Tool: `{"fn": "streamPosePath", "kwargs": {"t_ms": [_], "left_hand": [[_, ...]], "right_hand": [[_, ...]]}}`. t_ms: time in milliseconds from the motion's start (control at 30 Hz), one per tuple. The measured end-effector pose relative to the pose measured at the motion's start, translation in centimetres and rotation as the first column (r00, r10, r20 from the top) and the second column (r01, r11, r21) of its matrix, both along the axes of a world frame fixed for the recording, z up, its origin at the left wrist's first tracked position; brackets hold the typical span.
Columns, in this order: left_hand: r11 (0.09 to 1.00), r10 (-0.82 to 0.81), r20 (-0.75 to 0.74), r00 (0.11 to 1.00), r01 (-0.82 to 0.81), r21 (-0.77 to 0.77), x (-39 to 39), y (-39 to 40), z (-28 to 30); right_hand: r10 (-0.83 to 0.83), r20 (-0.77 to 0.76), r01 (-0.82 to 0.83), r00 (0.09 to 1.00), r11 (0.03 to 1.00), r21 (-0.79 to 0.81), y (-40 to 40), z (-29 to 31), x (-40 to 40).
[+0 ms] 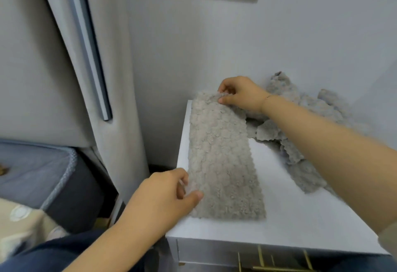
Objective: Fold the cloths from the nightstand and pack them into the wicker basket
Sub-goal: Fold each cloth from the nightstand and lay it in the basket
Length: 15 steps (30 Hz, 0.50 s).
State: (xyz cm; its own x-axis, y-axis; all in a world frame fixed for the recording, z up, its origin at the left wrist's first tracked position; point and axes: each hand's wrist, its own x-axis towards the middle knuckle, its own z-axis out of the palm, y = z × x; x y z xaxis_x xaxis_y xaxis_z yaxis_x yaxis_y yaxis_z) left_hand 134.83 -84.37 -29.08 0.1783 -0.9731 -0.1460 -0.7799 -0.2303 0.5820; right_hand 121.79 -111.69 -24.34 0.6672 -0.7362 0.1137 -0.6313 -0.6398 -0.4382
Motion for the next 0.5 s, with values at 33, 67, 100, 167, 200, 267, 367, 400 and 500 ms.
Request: {"fn": "streamPosePath", "kwargs": {"t_ms": [33, 67, 100, 167, 200, 267, 367, 400, 500], "left_hand": [[1.0, 0.0, 0.026, 1.0, 0.0, -0.01, 0.1, 0.0, 0.1], [0.999, -0.018, 0.079, 0.997, 0.021, -0.033, 0.2, 0.2, 0.1], [0.995, -0.04, 0.138, 0.99, 0.052, -0.082, 0.3, 0.2, 0.0], [0.974, -0.065, 0.194, 0.979, 0.104, -0.199, 0.6, 0.4, 0.2], [0.955, -0.095, 0.19, 0.977, 0.143, -0.258, 0.7, 0.5, 0.4], [0.904, -0.22, 0.184, 0.958, 0.271, -0.331, 0.8, 0.5, 0.8], [0.839, -0.42, 0.203, 0.885, 0.464, -0.284, 1.2, 0.5, 0.7], [0.818, -0.461, 0.228, 0.857, 0.511, -0.265, 1.3, 0.5, 0.4], [0.789, -0.524, 0.246, 0.815, 0.574, -0.22, 1.4, 0.3, -0.6]], "right_hand": [[0.001, -0.05, -0.003, 0.999, 1.0, -0.024, 0.0, -0.5, 0.4], [0.012, -0.11, -0.021, 0.994, 0.997, -0.077, 0.2, -0.9, 0.6], [0.024, -0.158, -0.047, 0.987, 0.989, -0.142, 0.5, -1.0, 0.6], [0.056, -0.145, -0.089, 0.988, 0.968, -0.237, 1.6, -0.8, -0.2], [0.08, -0.097, -0.102, 0.992, 0.963, -0.25, 2.5, -0.6, -0.9], [0.144, -0.004, -0.141, 0.99, 0.961, -0.24, 5.0, -0.3, -2.7], [0.251, -0.003, -0.246, 0.968, 0.946, -0.211, 9.6, -0.4, -5.8], [0.283, -0.009, -0.279, 0.959, 0.941, -0.193, 11.2, -0.6, -6.8], [0.361, -0.01, -0.358, 0.933, 0.921, -0.151, 15.3, -1.5, -9.1]]}}
